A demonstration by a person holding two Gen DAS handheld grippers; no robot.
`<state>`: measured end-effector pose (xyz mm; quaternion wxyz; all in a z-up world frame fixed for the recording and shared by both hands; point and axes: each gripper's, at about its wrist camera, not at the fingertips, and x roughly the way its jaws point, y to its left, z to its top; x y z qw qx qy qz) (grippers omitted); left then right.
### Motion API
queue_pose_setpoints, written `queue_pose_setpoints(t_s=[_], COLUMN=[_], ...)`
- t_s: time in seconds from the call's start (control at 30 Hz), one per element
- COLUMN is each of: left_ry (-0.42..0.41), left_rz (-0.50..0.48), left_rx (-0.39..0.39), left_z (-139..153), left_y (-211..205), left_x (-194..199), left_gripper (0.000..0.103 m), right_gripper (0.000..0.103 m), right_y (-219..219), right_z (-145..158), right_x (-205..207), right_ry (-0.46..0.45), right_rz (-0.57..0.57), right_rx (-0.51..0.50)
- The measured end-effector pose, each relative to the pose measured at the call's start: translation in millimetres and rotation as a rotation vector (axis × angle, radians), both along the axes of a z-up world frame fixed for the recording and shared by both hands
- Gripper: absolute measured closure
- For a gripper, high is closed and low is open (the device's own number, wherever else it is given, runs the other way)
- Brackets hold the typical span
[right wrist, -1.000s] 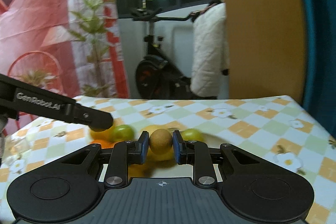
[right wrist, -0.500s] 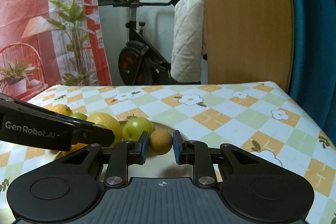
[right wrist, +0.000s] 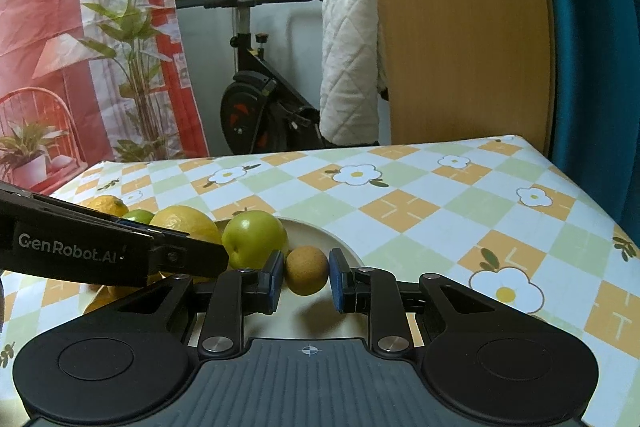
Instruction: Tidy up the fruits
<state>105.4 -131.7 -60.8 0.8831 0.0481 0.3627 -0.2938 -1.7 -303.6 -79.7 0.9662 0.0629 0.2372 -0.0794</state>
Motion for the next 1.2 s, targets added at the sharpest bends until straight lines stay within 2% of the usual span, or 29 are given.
queue_pose_setpoints(t_s=[0.37, 0.57, 0.93, 1.2], left_ry=[-0.001, 0.007, -0.005, -0.014], left_rz=[-0.001, 0.001, 0.002, 0.02], left_rx=[0.006, 0.004, -0.003, -0.017], left_z=[-0.5, -0.1, 4.4, 10.0], left_y=[-0.8, 0.0, 2.9, 10.8], left_x=[0.0, 1.2, -1.3, -3.1], left_gripper=[0.073, 0.072, 0.06, 0.059], right_gripper=[0.08, 0.076, 0.071, 0.071], right_y=[1.0, 0.3, -2.0, -2.7], right_z=[-0.9, -1.1, -0.2, 0.9], right_x=[0.8, 0.8, -6.5, -9.7], right_ry=[0.01, 0.008, -0.033, -0.053], right_rz=[-0.012, -0.017, -0.034, -0.045], right_rx=[0.001, 0.0, -0.014, -0.019])
